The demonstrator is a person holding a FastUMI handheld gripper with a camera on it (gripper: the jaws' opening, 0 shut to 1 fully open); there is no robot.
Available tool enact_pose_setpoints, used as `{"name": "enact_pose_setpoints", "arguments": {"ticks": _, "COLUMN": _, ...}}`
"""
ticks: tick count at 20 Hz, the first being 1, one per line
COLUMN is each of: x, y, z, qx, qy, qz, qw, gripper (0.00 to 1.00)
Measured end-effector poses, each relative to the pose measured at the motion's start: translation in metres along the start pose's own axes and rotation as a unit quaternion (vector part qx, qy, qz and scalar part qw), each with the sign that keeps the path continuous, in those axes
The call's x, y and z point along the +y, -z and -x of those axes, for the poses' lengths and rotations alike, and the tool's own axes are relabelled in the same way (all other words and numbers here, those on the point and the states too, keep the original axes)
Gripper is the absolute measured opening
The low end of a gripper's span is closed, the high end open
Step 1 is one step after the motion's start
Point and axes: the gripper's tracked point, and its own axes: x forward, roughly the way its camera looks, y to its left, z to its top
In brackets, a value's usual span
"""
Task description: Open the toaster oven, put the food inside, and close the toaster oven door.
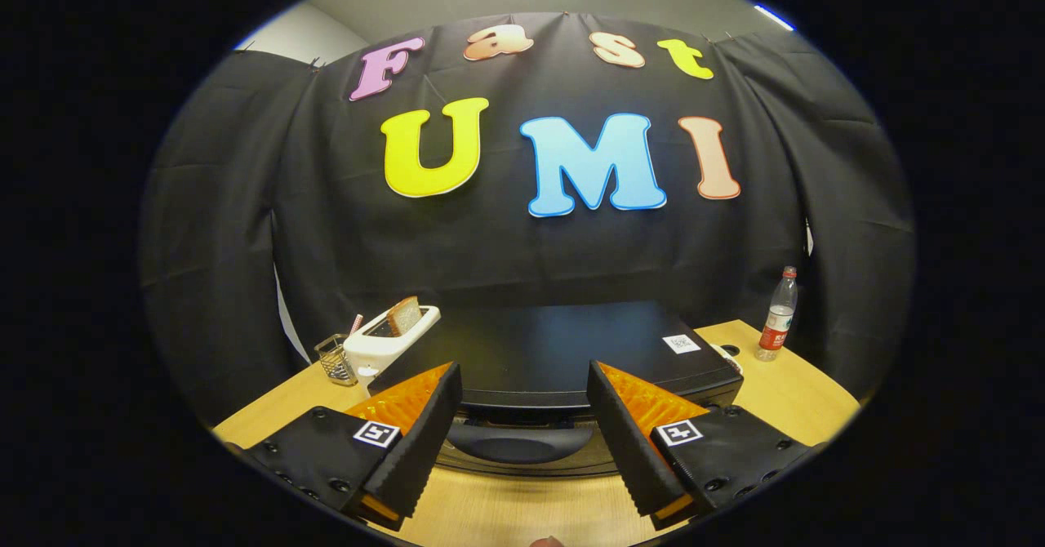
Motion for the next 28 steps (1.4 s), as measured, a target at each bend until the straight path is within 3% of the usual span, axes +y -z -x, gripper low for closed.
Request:
{"name": "enact_pose_setpoints", "arguments": {"ticks": 9, "x": 0.007, "y": 0.042, "z": -0.010, "qx": 0.048, "qy": 0.014, "qz": 0.024, "qw": 0.998, "gripper": 0.98}}
{"name": "enact_pose_setpoints", "arguments": {"ticks": 13, "x": 0.007, "y": 0.041, "z": -0.007, "qx": 0.028, "qy": 0.021, "qz": 0.029, "qw": 0.999, "gripper": 0.99}}
{"name": "enact_pose_setpoints", "arguments": {"ticks": 28, "x": 0.009, "y": 0.080, "z": 0.045, "qx": 0.070, "qy": 0.007, "qz": 0.028, "qw": 0.997, "gripper": 0.99}}
